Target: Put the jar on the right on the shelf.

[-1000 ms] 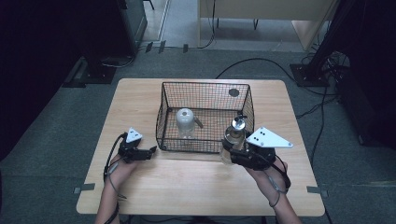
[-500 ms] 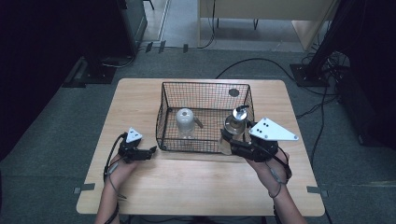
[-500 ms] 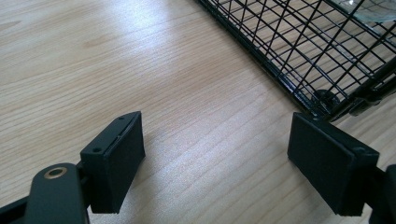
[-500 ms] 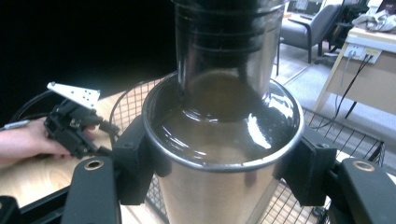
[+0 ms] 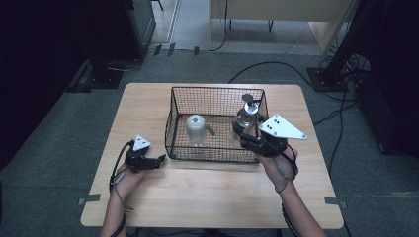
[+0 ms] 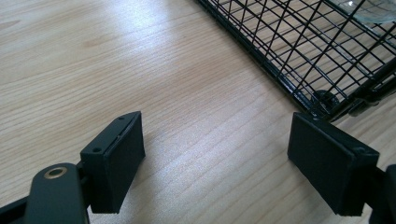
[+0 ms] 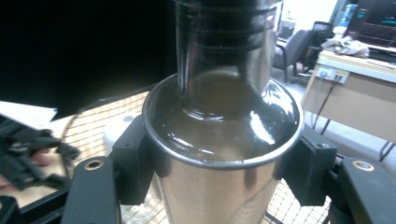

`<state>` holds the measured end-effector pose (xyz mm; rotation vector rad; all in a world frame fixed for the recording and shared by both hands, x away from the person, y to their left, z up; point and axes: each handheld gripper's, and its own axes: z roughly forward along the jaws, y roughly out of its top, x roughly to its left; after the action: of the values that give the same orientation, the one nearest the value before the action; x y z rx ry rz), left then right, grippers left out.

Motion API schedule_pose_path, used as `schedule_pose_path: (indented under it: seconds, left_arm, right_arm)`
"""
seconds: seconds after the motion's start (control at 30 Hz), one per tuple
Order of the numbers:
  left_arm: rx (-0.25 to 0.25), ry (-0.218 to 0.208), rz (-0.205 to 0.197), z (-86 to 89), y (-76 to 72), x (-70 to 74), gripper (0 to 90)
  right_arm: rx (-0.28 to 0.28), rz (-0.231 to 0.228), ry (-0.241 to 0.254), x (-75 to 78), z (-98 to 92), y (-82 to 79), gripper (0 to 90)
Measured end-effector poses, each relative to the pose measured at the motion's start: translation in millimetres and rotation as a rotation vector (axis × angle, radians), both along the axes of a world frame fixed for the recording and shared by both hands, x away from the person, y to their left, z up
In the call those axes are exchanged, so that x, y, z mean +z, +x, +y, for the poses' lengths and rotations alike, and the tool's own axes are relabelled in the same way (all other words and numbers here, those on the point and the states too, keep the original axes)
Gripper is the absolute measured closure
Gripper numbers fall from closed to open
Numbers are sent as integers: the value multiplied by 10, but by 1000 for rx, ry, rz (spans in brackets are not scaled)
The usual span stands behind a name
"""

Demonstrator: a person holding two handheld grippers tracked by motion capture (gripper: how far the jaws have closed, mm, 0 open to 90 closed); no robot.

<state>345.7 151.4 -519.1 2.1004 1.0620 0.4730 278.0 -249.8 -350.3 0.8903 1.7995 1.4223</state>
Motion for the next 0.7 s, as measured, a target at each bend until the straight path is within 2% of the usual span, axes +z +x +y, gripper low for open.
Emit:
schedule_pose_path:
  seconds: [0.1, 0.37, 0.6, 0.7]
  left_arm:
    - [0, 0, 0, 0, 0, 0, 188]
    - [-3, 9, 1, -3, 1, 2, 188]
    - [-2, 8, -1, -6, 5, 1, 188]
    - [-1, 8, -1, -7, 5, 1, 188]
  right_arm:
    - [-17, 7, -11, -137, 12, 119, 354]
    - [-33, 100, -54, -506, 87, 384, 353]
    - [-32, 150, -23, -705, 111, 516, 353]
    - [-34, 162, -28, -759, 116, 553, 353]
